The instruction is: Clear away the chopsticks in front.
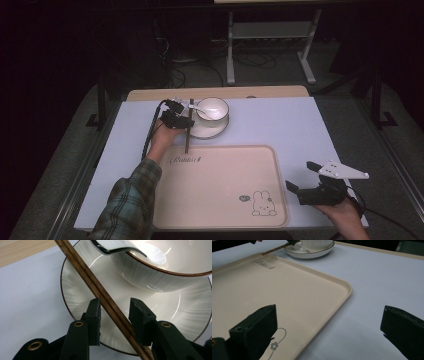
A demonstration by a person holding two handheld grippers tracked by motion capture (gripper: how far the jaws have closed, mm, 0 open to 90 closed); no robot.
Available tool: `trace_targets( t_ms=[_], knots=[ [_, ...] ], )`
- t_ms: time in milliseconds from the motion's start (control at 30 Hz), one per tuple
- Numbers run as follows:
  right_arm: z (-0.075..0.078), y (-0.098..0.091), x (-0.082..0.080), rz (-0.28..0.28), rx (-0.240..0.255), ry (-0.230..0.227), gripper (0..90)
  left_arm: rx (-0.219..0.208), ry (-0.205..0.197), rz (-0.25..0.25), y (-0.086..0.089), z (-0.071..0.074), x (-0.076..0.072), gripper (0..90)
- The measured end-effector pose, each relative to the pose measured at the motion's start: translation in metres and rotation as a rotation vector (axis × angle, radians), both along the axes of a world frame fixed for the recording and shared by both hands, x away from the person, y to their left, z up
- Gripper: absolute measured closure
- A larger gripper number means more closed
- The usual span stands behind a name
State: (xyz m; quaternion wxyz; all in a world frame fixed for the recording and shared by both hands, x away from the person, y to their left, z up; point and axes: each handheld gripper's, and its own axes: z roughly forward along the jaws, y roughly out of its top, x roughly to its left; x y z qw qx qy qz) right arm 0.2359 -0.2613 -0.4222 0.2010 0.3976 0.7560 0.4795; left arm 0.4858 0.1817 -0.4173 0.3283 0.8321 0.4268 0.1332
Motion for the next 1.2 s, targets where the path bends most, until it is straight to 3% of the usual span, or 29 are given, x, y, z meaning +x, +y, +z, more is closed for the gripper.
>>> trace_targets(
  t_ms=[867,1200],
  knots=[
    [-0.001,-0.003,0.000,-0.007,0.017,0.009,0.2,0.014,-0.022,0.020,-0.011,-0.001,0.025,77.6],
    [0.000,-0.003,0.000,-0.007,0.018,0.009,0.2,0.013,-0.031,0.033,-0.009,0.000,0.026,75.7]
  ],
)
